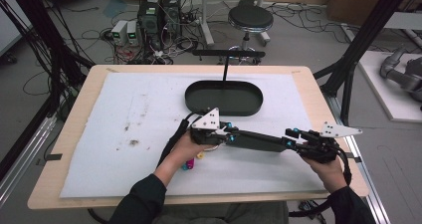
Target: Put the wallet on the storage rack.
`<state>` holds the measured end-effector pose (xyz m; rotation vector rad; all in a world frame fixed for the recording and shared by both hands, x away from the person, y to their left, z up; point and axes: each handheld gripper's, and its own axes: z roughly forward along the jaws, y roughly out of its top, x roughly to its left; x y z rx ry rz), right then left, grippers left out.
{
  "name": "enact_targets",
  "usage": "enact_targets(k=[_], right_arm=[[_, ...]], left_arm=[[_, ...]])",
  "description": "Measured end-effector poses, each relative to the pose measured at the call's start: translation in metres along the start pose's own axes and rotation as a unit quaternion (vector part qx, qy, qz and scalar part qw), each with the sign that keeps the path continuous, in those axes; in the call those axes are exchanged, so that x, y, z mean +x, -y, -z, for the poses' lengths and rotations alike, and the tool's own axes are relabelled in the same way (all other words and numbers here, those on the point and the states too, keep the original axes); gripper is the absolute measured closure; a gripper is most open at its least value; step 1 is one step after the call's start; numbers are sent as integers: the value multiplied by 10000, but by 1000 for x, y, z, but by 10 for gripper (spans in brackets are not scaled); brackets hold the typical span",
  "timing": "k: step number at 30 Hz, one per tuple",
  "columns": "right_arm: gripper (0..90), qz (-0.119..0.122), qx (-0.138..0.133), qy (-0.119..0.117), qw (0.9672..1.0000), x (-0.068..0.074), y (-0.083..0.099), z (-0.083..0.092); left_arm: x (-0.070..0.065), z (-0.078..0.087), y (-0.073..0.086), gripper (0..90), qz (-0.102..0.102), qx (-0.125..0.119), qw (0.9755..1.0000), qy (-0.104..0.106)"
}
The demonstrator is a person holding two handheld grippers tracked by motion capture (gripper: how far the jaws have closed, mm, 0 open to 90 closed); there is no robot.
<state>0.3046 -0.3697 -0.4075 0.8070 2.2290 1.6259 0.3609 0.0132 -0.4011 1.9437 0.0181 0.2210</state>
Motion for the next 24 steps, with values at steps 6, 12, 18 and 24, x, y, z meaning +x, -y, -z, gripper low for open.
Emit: enact_targets(k=[6,12,18,24], right_arm=[[364,-207,-197,-301,9991,-2,-1,1],[320,-67,20,-681,9977,3,0,-9],[324,9,623,-921,9938,10,3,-39],[440,187,802,-887,9926,15,3,-55]], left_arm=[[-7,23,11,764,563,-92,9984,-64],[-15,44,28,763,890,-154,9956,-256],[-18,53,34,762,1129,-227,9928,-313],[-21,54,38,760,1182,-281,9920,-335]])
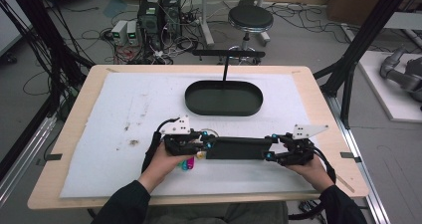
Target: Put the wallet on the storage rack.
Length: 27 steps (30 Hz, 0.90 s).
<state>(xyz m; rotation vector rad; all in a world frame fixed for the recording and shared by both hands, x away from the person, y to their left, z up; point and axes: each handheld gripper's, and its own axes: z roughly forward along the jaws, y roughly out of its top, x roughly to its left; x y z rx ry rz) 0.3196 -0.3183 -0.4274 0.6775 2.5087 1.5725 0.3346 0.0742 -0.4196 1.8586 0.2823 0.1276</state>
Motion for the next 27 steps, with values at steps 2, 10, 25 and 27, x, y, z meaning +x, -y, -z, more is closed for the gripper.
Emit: enact_targets(k=[2,10,25,27], right_arm=[[535,78,20,40,10000,-2,0,-2],[555,115,369,-54,9992,-5,0,-16],[760,433,91,-325,9985,3,-8,-3],[760,401,-12,-255,9989,2,-10,1]], left_arm=[[0,1,1,756,-33,13,10000,-13],[-1,1,2,751,-180,-10,9998,26],[-9,35,-15,461,-280,-638,9946,-763],[-10,38,-15,435,-325,-630,9942,-809]])
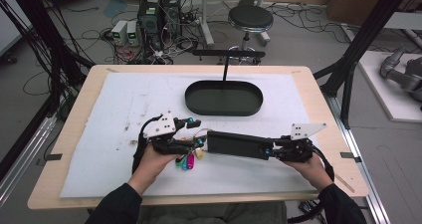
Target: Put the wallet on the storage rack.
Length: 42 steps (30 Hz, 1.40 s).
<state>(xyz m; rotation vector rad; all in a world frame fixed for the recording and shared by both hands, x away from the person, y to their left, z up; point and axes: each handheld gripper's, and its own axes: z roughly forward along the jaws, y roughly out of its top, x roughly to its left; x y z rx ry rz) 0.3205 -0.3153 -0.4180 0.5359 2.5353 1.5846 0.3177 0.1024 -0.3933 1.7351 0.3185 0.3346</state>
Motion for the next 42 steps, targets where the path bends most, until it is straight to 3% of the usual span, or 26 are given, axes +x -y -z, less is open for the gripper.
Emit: enact_targets(k=[6,8,11,16,21,28,31,34,42], right_arm=[[761,-54,-318,335,9989,-4,-8,13],[761,-61,-348,459,9983,-6,-12,15],[762,-94,-400,663,9970,-11,-17,17],[762,-111,-534,887,9946,-19,-28,19],[762,-82,-653,1016,9926,-29,-44,16],[762,-60,-714,1125,9911,-42,-66,5],[762,-46,-730,1209,9900,-48,-74,-1],[762,-46,-607,1283,9899,-58,-84,-11],[761,-10,-451,1382,9894,-73,-99,-29]], left_arm=[[-11,27,3,367,-84,113,9988,-473],[-12,30,4,349,-77,144,9985,-528],[-14,45,12,321,77,185,9973,-707],[-14,61,22,303,162,197,9955,-912],[-10,70,30,286,267,210,9934,-1096],[-6,71,36,239,377,221,9924,-1152],[-8,70,37,235,326,233,9927,-1140],[-10,70,36,235,242,217,9928,-1153],[-8,73,38,235,272,175,9923,-1196]])
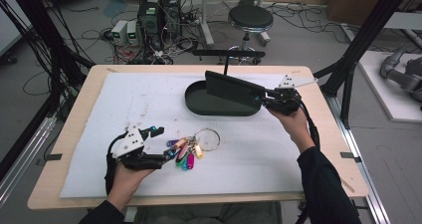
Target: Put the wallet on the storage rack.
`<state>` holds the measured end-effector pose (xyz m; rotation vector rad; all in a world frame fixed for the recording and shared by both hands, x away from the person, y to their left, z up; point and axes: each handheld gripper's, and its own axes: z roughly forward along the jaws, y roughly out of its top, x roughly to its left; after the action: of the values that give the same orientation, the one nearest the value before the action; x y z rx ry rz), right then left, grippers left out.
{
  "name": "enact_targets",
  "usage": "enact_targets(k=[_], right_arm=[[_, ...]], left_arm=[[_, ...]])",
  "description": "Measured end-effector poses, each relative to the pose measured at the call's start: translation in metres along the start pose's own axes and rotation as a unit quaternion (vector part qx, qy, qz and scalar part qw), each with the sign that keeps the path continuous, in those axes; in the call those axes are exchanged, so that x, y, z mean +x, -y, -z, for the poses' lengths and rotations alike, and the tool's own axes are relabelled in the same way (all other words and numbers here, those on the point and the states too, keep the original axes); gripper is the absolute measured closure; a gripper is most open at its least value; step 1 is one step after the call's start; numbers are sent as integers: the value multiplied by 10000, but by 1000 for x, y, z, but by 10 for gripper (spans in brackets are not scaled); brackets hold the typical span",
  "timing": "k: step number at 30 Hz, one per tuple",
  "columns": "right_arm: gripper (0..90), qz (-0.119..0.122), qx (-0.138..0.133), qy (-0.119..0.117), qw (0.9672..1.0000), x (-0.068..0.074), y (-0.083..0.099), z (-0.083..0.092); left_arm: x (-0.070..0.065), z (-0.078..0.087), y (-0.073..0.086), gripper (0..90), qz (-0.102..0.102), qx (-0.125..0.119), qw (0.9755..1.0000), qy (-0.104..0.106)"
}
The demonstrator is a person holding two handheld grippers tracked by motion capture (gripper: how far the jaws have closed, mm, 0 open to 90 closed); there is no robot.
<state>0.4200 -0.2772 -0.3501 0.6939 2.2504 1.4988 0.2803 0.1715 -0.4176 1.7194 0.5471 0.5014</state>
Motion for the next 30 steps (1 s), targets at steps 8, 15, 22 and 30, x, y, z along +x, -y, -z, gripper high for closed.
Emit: enact_targets(k=[8,15,22,30], right_arm=[[763,-16,163,17,9999,-8,-3,-28],[763,-71,325,16,9994,-17,5,-59],[763,-187,403,67,9990,-27,14,-76],[760,-42,484,154,9987,-38,22,-88]], left_arm=[[0,1,0,235,3,-63,10000,-8],[-1,1,0,235,-14,-63,10000,8],[0,4,1,235,-8,-93,10000,-2],[1,8,3,235,11,-118,9999,-35]])
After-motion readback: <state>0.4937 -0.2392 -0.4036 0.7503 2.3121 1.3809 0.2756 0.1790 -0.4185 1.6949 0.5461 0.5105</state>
